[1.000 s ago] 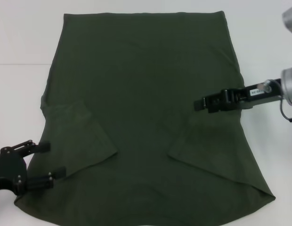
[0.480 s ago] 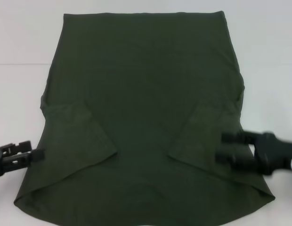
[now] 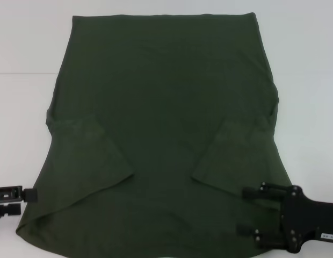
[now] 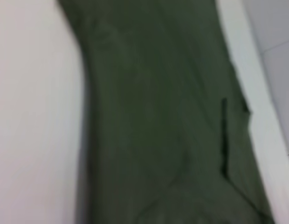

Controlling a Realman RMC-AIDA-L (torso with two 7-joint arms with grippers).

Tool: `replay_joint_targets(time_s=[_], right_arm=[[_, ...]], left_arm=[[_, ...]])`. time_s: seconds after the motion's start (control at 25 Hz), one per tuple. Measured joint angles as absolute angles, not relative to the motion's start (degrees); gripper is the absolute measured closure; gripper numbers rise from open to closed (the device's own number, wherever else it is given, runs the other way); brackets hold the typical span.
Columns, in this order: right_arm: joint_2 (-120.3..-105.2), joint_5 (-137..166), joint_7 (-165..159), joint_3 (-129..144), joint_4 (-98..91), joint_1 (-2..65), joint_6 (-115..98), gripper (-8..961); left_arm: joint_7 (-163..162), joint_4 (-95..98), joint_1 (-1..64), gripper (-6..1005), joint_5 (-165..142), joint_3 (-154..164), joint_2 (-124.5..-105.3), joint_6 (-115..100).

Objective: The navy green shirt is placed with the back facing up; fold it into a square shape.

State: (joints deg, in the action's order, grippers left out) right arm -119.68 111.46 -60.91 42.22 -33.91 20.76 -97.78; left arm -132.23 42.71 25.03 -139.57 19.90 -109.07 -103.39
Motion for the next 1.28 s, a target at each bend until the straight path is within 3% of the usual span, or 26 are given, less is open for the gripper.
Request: replay_joint_targets(time_s=[1.28], right_arm=[[-119.88, 114.52, -52.47, 44.95, -31.11, 23.23, -93.32, 160]], left_arm=[[-141.79, 37.16, 29.47, 95, -151.40, 22.80, -108.47, -92.55]])
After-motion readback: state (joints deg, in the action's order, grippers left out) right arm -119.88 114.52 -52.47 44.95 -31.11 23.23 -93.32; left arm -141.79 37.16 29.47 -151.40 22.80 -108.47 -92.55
